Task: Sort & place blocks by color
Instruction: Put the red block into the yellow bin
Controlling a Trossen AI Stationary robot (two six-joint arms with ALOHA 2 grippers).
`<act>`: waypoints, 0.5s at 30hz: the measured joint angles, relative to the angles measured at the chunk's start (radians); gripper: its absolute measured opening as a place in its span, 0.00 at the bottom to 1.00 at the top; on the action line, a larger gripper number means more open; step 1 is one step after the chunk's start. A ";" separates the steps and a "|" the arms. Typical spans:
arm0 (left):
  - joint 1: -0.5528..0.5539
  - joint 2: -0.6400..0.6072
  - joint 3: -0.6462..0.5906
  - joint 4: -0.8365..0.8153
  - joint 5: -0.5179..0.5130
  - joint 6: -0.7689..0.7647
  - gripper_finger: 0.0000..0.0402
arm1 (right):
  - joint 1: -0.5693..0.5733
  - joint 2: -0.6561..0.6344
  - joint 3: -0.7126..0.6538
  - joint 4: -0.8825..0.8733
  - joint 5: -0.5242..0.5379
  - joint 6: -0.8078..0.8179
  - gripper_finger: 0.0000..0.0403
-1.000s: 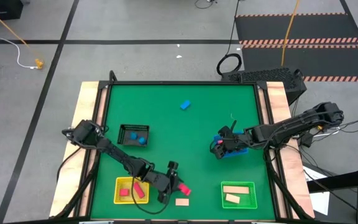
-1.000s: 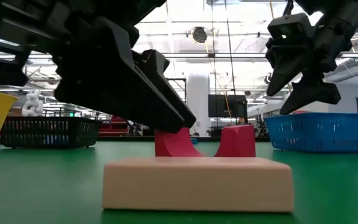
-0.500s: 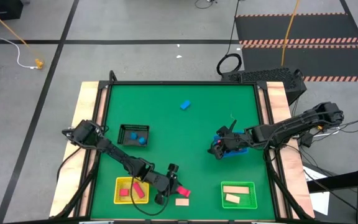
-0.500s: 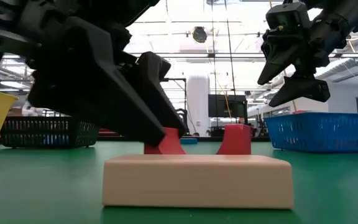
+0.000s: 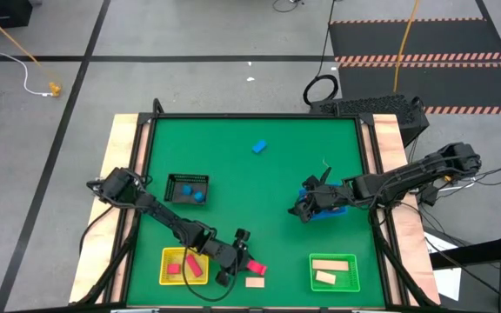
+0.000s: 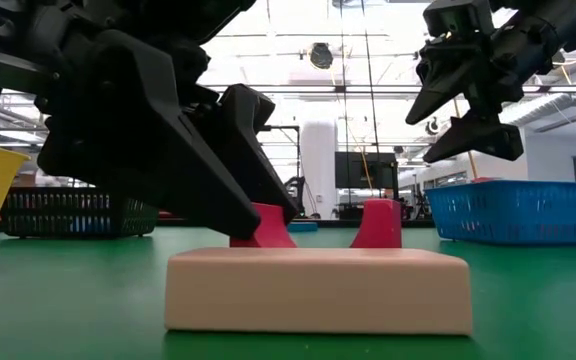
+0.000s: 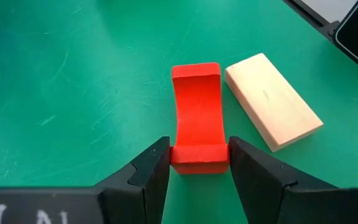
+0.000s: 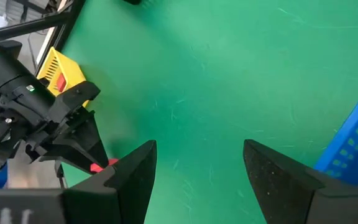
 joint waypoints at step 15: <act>0.001 0.000 0.000 0.012 -0.001 -0.008 0.32 | 0.000 0.000 0.000 0.000 0.000 0.001 0.58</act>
